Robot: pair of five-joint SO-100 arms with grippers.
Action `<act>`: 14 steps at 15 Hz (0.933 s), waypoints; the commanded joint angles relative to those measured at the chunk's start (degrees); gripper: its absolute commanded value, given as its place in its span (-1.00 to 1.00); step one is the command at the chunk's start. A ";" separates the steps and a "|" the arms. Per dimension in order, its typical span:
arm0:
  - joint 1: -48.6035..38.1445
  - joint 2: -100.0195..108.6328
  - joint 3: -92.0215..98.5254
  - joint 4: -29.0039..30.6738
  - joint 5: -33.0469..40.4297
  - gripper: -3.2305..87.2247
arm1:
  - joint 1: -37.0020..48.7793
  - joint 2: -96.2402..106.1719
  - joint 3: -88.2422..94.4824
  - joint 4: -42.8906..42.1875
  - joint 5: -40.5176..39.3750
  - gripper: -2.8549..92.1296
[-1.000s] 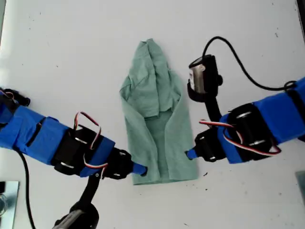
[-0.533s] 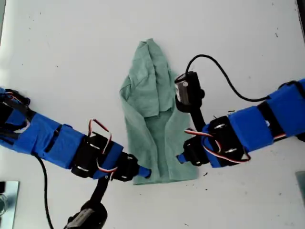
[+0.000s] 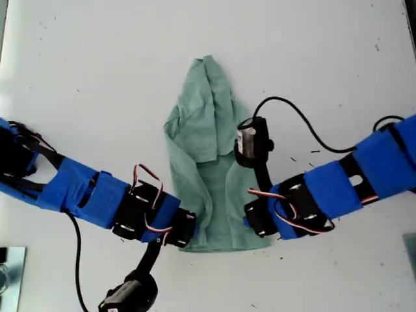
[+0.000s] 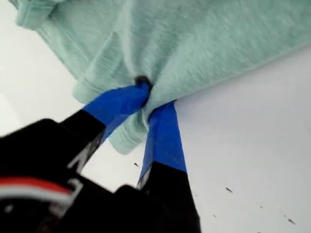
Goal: Fold t shirt
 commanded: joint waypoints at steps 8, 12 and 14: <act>11.25 15.91 -0.53 -12.13 5.89 -0.93 | -9.76 13.54 -22.06 13.97 -2.99 -0.89; 13.36 19.86 -0.44 -16.08 5.89 -0.93 | -9.84 16.70 -23.03 10.90 -5.89 -0.89; 13.18 21.27 -0.18 -16.08 6.15 -0.93 | -9.23 17.67 -22.68 10.90 -6.86 -0.89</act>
